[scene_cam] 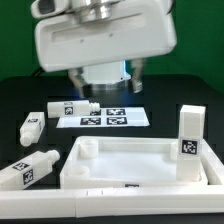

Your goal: Assemble desk

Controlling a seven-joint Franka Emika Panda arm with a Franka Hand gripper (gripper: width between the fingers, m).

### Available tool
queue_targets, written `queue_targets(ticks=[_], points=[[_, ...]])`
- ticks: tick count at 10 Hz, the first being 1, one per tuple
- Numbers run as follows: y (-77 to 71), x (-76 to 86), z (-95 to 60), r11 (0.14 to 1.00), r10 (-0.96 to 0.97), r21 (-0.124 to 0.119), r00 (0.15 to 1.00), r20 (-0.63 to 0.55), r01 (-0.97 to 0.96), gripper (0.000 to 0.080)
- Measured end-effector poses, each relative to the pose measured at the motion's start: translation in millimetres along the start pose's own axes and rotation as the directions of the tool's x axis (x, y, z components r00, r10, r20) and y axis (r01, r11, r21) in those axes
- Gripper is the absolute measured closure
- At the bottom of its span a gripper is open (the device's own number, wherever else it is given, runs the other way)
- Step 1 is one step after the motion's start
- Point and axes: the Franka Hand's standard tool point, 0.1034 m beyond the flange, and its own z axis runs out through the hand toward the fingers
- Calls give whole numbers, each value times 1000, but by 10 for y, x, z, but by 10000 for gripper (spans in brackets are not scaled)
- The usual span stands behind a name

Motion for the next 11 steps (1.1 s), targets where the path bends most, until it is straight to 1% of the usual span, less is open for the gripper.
queue_targets(ticks=[1,2,3,4,6,7,8,9,10,11], points=[[147,38,43,991,-132,-11,991,4,132,150],[279,60,73,986,-164,-15,986,10,164,150],[235,50,70,984,-178,-15,984,10,178,150],[229,43,76,984,-178,-15,984,12,178,150],[288,54,105,984,-176,-18,984,17,176,150],[496,182,183,984,-174,-25,984,46,175,150],[741,378,296,987,-154,-37,986,57,156,150],[936,472,422,984,-171,-46,984,55,173,150],[1039,482,534,981,-182,-61,982,42,184,150],[966,463,492,983,-176,-50,983,48,178,150]])
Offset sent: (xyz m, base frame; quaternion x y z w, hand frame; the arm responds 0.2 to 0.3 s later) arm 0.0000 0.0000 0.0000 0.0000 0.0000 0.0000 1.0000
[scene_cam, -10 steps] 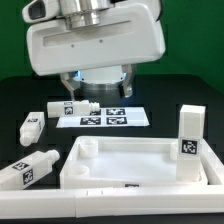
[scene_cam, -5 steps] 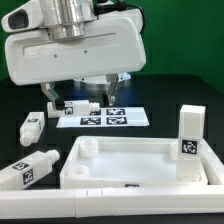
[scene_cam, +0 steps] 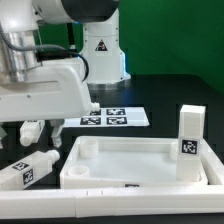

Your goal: Assemble desk

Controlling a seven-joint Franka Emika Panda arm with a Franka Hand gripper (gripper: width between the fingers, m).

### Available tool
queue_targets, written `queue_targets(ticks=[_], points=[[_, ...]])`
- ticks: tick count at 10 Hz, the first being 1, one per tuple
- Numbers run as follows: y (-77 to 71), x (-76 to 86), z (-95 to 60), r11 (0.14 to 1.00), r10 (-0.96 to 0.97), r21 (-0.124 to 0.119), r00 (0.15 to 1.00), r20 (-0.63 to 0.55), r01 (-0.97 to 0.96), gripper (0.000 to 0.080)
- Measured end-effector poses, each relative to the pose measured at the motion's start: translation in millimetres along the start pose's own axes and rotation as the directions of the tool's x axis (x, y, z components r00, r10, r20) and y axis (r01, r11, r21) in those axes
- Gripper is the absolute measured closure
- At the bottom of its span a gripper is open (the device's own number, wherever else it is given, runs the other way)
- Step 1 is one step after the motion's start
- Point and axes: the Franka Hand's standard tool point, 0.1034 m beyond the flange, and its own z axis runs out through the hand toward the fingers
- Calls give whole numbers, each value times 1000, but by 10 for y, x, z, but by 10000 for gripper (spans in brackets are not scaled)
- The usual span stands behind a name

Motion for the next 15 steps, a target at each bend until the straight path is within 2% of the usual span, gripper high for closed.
queue_targets(ticks=[3,4,5,7,9,10,11,12,13,15], points=[[43,-14,30,1000,4,-4,1000,5,-4,150],[171,-31,141,1000,15,-13,1000,17,-15,150],[328,-75,330,999,33,-30,999,33,-32,150],[405,-124,436,998,41,-40,998,39,-40,150],[404,-153,459,999,43,-33,998,39,-42,150],[407,-154,461,999,44,-33,998,40,-43,244],[407,-155,461,999,44,-33,998,40,-43,244],[407,-155,462,999,44,-33,998,40,-43,452],[406,-152,457,999,44,-33,998,39,-43,516],[311,-178,202,999,48,-3,998,45,-48,516]])
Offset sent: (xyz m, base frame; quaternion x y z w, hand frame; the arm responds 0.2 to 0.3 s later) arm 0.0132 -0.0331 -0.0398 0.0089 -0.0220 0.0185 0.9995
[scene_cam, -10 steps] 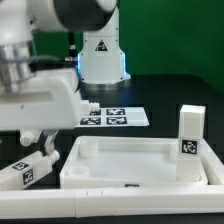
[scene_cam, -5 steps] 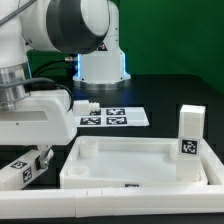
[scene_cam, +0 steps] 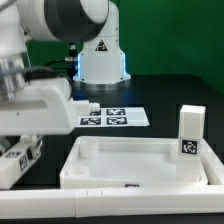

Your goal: Assemble desk

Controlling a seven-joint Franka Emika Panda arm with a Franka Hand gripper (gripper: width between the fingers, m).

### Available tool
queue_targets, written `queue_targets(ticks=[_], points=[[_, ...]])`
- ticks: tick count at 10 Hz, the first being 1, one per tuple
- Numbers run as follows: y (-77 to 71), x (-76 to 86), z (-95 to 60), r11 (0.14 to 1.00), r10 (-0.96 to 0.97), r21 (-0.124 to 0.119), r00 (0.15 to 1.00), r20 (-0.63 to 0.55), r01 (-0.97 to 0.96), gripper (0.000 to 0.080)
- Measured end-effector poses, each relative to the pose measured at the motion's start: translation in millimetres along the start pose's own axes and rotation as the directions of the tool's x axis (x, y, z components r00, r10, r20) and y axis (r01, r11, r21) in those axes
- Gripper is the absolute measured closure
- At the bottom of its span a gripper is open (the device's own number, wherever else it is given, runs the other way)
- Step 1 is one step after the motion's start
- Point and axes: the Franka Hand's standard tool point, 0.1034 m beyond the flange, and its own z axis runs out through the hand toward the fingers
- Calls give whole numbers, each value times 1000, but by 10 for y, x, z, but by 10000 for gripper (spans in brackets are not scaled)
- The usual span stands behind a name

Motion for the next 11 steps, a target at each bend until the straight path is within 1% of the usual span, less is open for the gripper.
queue_targets(ticks=[1,2,3,4,5,6,7,8,9,10,11], points=[[-91,-116,-167,1000,-3,12,1000,-5,3,516],[-315,-308,-447,997,58,50,998,8,-59,516],[-437,-411,-591,997,65,48,997,-40,-63,516],[-487,-479,-555,999,48,28,996,-74,-46,516],[-467,-495,-522,998,51,31,997,-55,-49,515],[-461,-482,-530,998,52,31,997,-58,-51,515],[-465,-489,-522,998,51,30,997,-58,-49,515],[-501,-530,-513,997,71,32,996,-55,-70,515],[-676,-759,-487,994,106,38,993,-42,-105,515],[-882,-1050,-451,990,139,33,989,-48,-137,515],[-1090,-1316,-386,987,160,23,985,-61,-159,515]])
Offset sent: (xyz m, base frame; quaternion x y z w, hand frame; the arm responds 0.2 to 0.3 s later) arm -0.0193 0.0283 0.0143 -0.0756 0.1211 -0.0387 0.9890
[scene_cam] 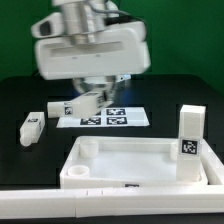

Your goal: Assemble desk

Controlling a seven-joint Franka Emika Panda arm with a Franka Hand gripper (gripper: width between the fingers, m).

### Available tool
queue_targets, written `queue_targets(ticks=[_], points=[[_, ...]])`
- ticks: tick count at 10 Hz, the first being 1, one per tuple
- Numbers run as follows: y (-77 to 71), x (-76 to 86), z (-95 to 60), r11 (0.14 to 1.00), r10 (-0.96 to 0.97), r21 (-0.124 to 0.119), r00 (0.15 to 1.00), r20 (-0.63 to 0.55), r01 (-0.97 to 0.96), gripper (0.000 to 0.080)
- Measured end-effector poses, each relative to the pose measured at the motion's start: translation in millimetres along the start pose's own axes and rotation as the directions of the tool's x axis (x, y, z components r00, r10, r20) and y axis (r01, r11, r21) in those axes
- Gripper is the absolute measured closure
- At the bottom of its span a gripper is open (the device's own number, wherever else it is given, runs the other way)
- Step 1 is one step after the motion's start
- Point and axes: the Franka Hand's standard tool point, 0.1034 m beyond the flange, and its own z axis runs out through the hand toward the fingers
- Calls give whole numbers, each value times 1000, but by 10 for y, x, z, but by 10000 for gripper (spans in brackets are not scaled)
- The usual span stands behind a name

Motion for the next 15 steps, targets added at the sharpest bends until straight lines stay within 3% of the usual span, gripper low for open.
queue_targets(ticks=[1,5,6,8,9,13,14,15], points=[[-109,-199,70,1000,0,-13,1000,-8,0,515],[-96,-221,102,1000,-5,-16,1000,1,5,515],[-95,-345,197,1000,16,-26,1000,4,-16,515],[-226,-818,411,998,16,-53,1000,-16,-17,515],[-297,-971,531,998,6,-69,1000,-16,-7,515],[-268,-964,547,997,-20,-74,1000,-10,19,515],[-191,-982,594,996,-39,-87,998,-55,34,515],[-230,-1170,655,995,-51,-92,997,-62,45,515]])
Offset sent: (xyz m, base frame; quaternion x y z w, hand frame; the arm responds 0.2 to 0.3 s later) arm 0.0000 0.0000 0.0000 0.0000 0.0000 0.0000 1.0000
